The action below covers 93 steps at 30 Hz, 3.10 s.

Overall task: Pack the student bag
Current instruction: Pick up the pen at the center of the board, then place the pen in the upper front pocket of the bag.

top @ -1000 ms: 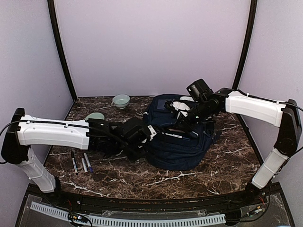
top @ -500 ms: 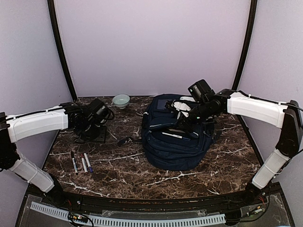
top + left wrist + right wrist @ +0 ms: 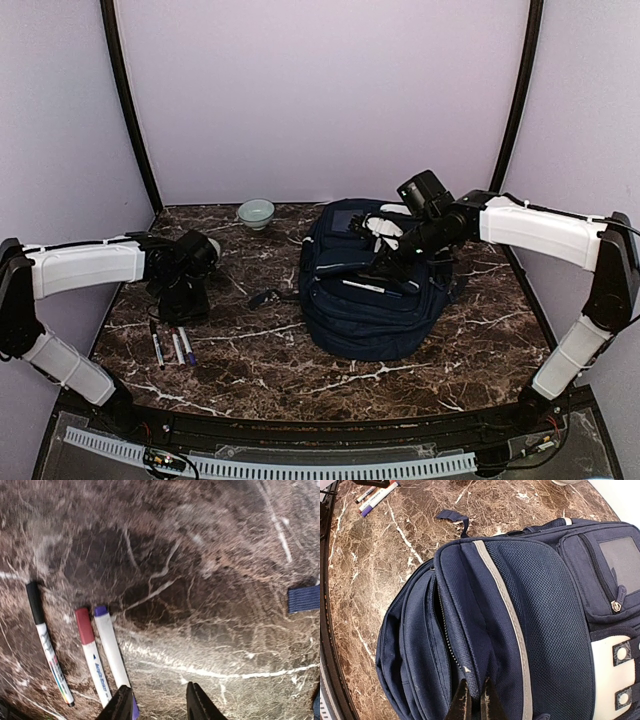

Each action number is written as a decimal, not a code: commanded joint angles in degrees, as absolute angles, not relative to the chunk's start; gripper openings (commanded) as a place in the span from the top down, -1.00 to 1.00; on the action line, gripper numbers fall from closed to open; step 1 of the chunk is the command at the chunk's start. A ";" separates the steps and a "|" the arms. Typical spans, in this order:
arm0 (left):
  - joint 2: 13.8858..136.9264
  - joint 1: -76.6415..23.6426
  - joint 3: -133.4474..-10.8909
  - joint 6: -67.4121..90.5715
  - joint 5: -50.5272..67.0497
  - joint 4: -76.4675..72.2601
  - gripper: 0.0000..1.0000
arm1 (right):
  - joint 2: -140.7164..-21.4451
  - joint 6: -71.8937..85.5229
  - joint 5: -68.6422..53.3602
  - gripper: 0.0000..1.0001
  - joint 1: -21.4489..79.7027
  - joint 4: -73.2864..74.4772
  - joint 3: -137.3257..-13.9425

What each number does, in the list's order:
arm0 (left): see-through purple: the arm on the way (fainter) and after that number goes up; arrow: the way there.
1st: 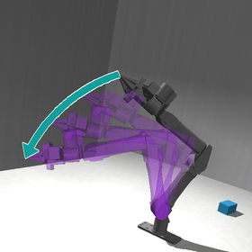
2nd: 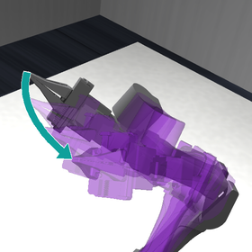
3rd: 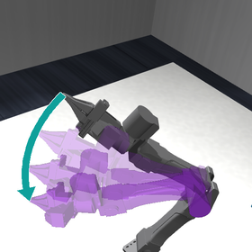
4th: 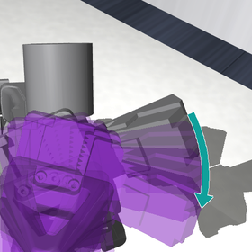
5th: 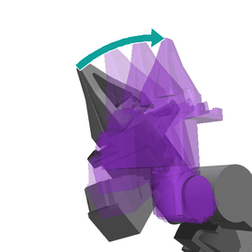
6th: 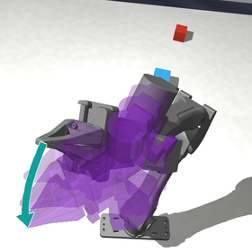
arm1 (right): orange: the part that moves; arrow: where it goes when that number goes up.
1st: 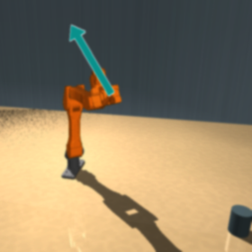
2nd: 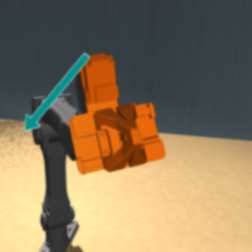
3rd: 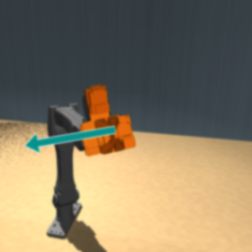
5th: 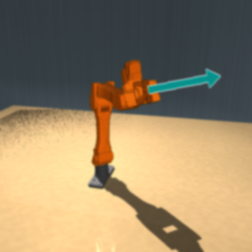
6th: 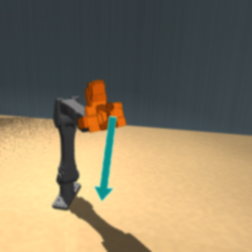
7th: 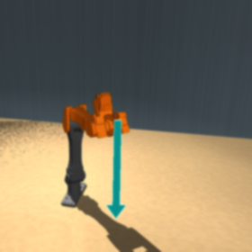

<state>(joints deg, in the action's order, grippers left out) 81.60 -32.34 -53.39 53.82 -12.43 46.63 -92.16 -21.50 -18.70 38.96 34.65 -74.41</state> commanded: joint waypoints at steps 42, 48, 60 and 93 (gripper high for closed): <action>84.02 -25.36 -42.81 62.04 -5.53 40.33 0.39 | -90.88 -20.81 -23.54 1.00 38.76 31.72 -73.56; 84.28 -25.36 -42.01 62.05 -5.11 39.56 0.57 | -90.87 -20.83 -23.64 1.00 38.81 31.86 -73.65; 76.15 -29.23 -48.02 56.31 -3.86 37.09 1.00 | -90.88 -20.86 -22.88 1.00 38.78 32.27 -74.32; 108.12 -67.45 -90.64 -33.45 -8.60 17.52 1.00 | -89.22 -20.34 -25.23 1.00 36.18 36.71 -80.92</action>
